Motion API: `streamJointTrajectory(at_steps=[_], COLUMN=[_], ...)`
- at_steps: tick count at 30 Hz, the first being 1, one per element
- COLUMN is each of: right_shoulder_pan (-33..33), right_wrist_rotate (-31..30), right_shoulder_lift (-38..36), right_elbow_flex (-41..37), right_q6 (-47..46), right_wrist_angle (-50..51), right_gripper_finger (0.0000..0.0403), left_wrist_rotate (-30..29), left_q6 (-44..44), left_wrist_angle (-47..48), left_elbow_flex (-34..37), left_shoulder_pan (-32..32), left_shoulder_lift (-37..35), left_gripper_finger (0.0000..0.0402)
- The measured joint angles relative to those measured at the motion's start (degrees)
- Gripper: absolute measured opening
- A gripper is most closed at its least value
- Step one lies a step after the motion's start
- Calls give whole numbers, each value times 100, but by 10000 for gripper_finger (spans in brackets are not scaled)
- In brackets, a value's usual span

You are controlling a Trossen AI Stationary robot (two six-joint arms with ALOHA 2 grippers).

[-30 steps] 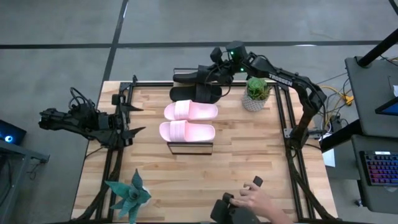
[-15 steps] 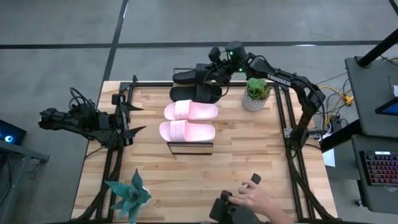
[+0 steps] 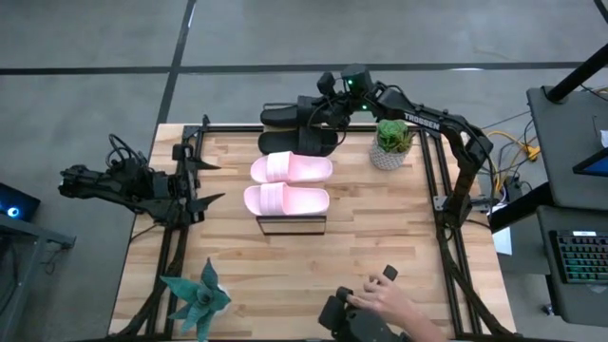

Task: Pick and place slides into the shelf
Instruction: Put the black slipper on the shelf

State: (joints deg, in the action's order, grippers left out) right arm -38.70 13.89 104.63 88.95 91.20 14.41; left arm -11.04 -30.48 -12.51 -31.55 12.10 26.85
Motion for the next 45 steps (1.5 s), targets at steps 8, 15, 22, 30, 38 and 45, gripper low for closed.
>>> streamJointTrajectory(at_steps=[8,15,22,30,38,45], right_shoulder_pan=[6,4,26,31,44,42], right_wrist_rotate=[-383,-540,-1416,-1433,-1644,-600], right_shoulder_lift=[-34,-34,-40,-65,-188,-219], right_elbow_flex=[-8,-15,-15,276,684,1473], right_q6=[-272,-272,-224,-556,-1579,-3009], right_wrist_angle=[53,79,1,40,414,2631], right_gripper_finger=[72,128,159,157,139,82], left_wrist_rotate=[2,2,2,2,2,2], left_q6=[0,1,0,2,2,2], left_wrist_angle=[-7,-51,-53,-57,-57,-53], left_elbow_flex=[0,0,0,2,2,2], left_shoulder_pan=[0,0,0,0,0,0], left_shoulder_lift=[11,17,13,13,15,22], left_gripper_finger=[265,265,265,265,265,265])
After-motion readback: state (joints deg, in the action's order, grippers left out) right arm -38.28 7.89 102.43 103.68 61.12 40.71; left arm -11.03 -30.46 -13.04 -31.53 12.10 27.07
